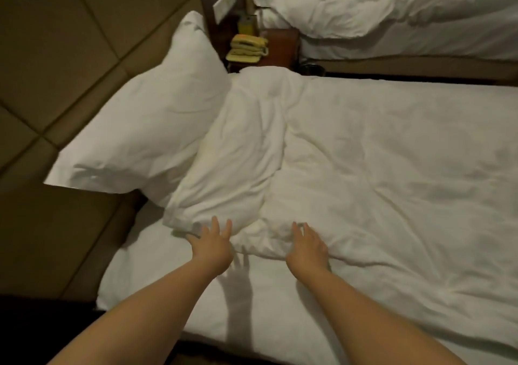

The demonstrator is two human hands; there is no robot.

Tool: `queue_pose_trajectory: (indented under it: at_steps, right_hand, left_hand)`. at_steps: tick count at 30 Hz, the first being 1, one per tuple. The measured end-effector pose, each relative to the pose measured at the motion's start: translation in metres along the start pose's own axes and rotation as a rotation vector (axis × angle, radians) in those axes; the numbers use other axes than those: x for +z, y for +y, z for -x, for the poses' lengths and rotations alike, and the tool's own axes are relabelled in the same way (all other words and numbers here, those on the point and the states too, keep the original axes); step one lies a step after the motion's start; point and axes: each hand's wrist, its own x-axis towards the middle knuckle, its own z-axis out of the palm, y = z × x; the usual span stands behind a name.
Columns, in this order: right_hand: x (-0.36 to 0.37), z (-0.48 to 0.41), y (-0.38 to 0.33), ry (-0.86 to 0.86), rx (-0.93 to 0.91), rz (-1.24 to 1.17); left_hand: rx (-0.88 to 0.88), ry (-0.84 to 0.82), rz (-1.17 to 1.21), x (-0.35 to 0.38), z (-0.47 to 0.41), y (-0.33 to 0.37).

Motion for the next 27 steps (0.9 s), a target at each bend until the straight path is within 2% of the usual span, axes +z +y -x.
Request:
queue_pose_trajectory:
  at_steps: [4, 8, 13, 16, 18, 20, 24, 27]
  right_hand:
    - [0.034, -0.013, -0.053, 0.024, -0.071, 0.105]
    - [0.059, -0.042, -0.071, 0.007, -0.024, 0.199]
    - [0.094, -0.078, -0.074, -0.018, 0.070, 0.327]
    - [0.118, -0.080, -0.097, 0.088, 0.024, 0.268]
    - [0.127, -0.081, -0.112, 0.182, 0.003, 0.239]
    - [0.124, -0.079, -0.126, 0.190, 0.008, 0.209]
    - [0.102, -0.072, -0.159, 0.082, 0.094, 0.140]
    - [0.092, -0.057, -0.187, 0.118, 0.129, -0.023]
  left_hand:
    - [-0.121, 0.083, 0.155, 0.005, -0.038, -0.067]
    - [-0.177, 0.144, 0.379, 0.004, -0.082, -0.096]
    - [-0.307, -0.033, 0.788, 0.032, -0.130, -0.112]
    - [-0.222, -0.132, 0.835, 0.040, -0.131, -0.099]
    - [-0.183, -0.114, 0.981, 0.042, -0.124, -0.090]
    - [-0.180, -0.075, 1.095, 0.037, -0.112, -0.087]
    - [-0.109, -0.097, 1.313, 0.009, -0.086, -0.100]
    - [-0.027, -0.087, 1.309, -0.016, -0.071, -0.136]
